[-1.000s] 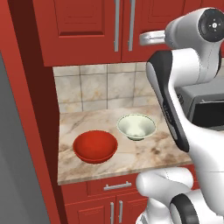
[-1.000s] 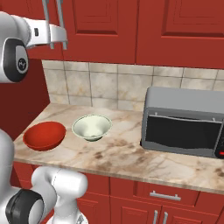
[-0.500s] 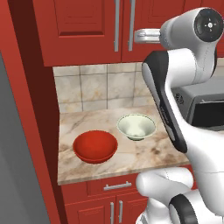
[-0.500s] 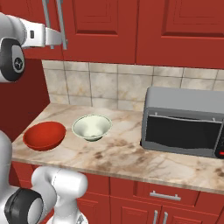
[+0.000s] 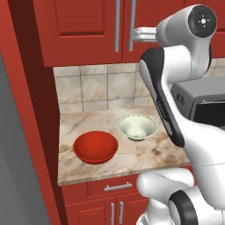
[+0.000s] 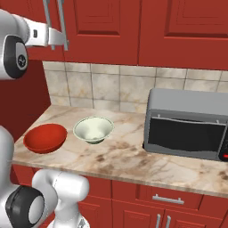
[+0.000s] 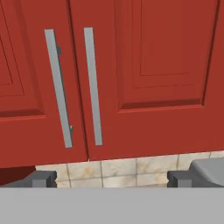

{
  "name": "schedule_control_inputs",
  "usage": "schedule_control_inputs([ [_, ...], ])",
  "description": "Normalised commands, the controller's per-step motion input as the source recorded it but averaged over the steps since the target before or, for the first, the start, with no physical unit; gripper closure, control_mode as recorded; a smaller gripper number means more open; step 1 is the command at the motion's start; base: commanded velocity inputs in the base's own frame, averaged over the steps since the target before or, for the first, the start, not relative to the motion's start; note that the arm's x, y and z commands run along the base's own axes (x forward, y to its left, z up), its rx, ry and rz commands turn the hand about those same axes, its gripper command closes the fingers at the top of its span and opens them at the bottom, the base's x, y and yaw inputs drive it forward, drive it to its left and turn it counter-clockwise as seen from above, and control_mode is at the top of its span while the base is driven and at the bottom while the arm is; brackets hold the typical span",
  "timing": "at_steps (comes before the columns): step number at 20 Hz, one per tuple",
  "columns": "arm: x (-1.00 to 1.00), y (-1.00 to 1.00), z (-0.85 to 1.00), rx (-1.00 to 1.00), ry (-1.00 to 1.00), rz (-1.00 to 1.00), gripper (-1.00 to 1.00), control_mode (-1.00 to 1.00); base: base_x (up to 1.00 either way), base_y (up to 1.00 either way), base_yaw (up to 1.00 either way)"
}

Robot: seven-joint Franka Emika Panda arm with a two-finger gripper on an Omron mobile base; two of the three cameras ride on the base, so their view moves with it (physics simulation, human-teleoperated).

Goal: Open the cabinet. Pick the bowls from the counter and place them in the cabinet. Then close the cabinet.

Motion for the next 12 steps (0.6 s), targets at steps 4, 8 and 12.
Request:
schedule_control_inputs([
  [4,0.31,0.00,-0.01,0.00,0.05,0.00,-1.00,-1.00,0.00,0.00,0.00],
  [8,0.23,0.00,-0.07,0.00,0.00,0.00,-1.00,-1.00,0.00,0.00,0.00],
  [12,0.19,0.00,-0.24,0.01,0.00,0.00,-1.00,-1.00,0.00,0.00,0.00],
])
